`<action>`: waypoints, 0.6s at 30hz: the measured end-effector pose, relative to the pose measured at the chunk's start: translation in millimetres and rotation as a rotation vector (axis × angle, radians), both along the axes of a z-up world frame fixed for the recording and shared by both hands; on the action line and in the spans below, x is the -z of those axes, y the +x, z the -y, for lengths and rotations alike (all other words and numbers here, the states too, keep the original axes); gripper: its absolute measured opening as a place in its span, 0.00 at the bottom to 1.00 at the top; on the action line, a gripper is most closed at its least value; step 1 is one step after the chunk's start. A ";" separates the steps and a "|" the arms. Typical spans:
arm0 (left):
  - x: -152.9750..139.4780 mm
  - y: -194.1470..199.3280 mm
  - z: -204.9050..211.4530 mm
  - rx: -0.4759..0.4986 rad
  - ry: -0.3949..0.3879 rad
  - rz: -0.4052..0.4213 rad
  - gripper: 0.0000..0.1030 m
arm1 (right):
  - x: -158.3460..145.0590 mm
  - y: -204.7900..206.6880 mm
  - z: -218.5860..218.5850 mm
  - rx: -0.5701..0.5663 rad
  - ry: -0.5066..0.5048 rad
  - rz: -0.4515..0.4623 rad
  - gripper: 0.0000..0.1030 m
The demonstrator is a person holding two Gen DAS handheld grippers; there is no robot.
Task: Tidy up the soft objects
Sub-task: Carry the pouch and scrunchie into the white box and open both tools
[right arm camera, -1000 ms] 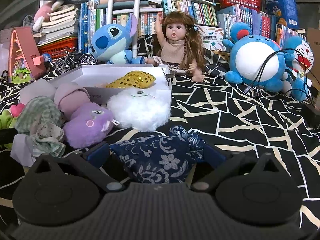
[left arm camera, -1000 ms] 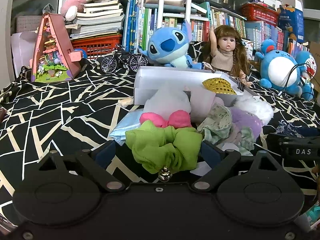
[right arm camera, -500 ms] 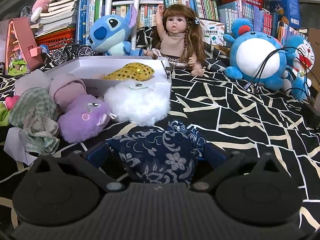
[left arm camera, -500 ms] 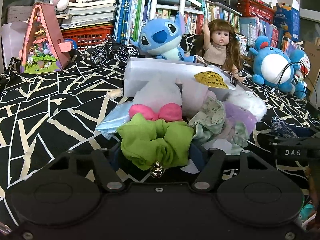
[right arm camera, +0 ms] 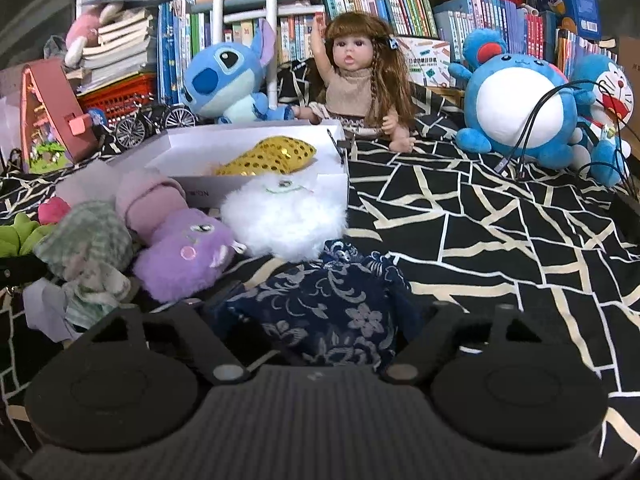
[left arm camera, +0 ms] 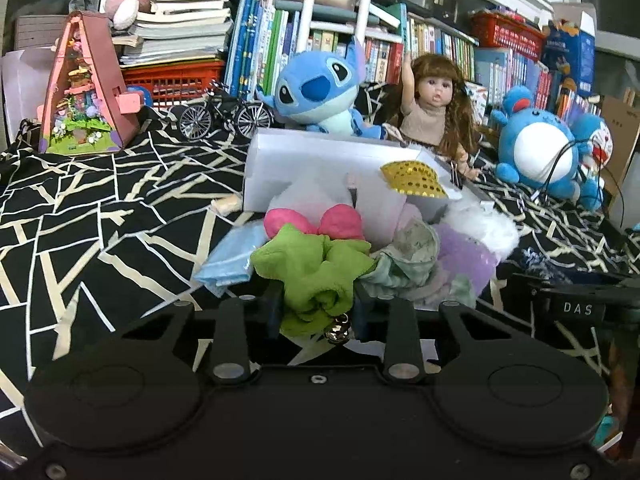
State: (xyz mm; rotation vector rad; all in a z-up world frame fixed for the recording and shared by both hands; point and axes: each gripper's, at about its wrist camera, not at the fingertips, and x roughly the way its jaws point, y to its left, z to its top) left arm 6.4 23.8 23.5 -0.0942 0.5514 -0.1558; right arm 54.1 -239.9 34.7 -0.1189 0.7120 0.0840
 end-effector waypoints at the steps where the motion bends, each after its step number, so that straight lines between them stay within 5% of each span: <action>1: -2.9 -1.2 -1.2 -0.002 -0.004 0.007 0.29 | -1.8 -0.2 0.5 -0.003 0.005 0.001 0.71; 6: -20.9 -5.7 -6.0 -0.010 -0.021 0.054 0.29 | -11.9 -0.7 0.5 0.004 0.025 0.022 0.59; 18: -53.3 7.8 -13.6 -0.003 -0.039 0.101 0.29 | -35.2 5.3 -0.5 0.005 0.043 0.090 0.53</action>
